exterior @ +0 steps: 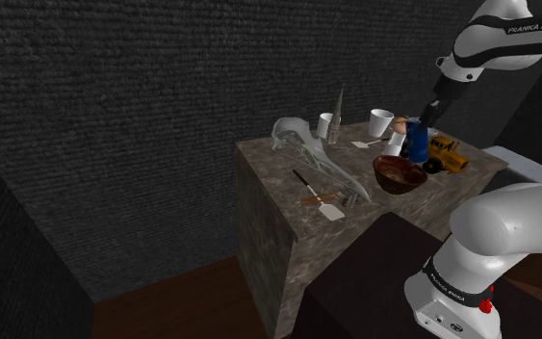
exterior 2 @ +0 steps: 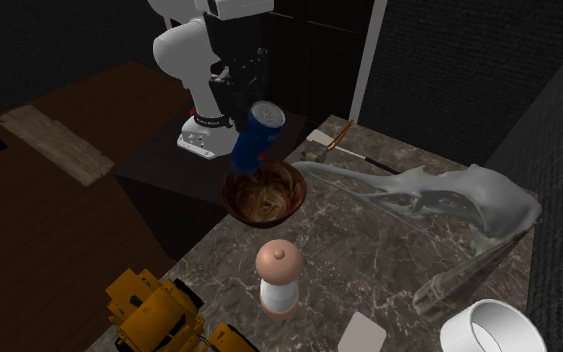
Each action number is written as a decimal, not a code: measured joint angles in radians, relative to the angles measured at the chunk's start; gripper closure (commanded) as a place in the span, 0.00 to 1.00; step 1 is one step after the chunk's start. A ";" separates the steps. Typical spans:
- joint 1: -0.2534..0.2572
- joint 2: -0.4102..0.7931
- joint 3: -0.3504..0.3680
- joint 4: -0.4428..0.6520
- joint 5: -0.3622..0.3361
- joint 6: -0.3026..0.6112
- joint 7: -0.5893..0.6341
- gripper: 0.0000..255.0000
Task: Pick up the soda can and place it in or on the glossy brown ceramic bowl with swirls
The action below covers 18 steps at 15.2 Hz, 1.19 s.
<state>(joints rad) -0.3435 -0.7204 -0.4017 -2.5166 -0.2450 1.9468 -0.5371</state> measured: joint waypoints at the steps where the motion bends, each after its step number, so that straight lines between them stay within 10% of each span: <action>1: -0.001 0.003 -0.004 -0.010 -0.003 0.013 -0.001 1.00; 16: -0.009 0.032 -0.037 -0.119 -0.027 0.152 0.000 1.00; 17: -0.009 0.032 -0.037 -0.119 -0.027 0.152 0.000 0.00; 18: -0.009 0.032 -0.037 -0.119 -0.027 0.152 0.000 0.00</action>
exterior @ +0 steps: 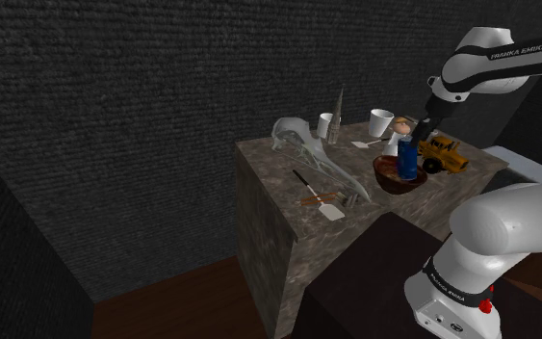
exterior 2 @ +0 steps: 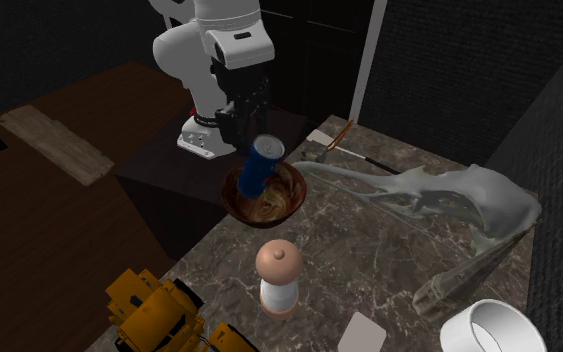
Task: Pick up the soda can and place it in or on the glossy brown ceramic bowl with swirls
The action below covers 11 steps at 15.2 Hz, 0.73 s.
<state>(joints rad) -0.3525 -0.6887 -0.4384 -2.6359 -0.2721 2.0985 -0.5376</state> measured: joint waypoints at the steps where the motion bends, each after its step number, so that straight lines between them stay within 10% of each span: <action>1: 0.000 0.000 0.000 0.000 0.000 0.000 0.000 0.00; 11: 0.000 -0.048 0.033 0.089 0.019 -0.136 -0.001 0.00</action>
<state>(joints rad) -0.3520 -0.7369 -0.4054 -2.5467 -0.2535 1.9623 -0.5388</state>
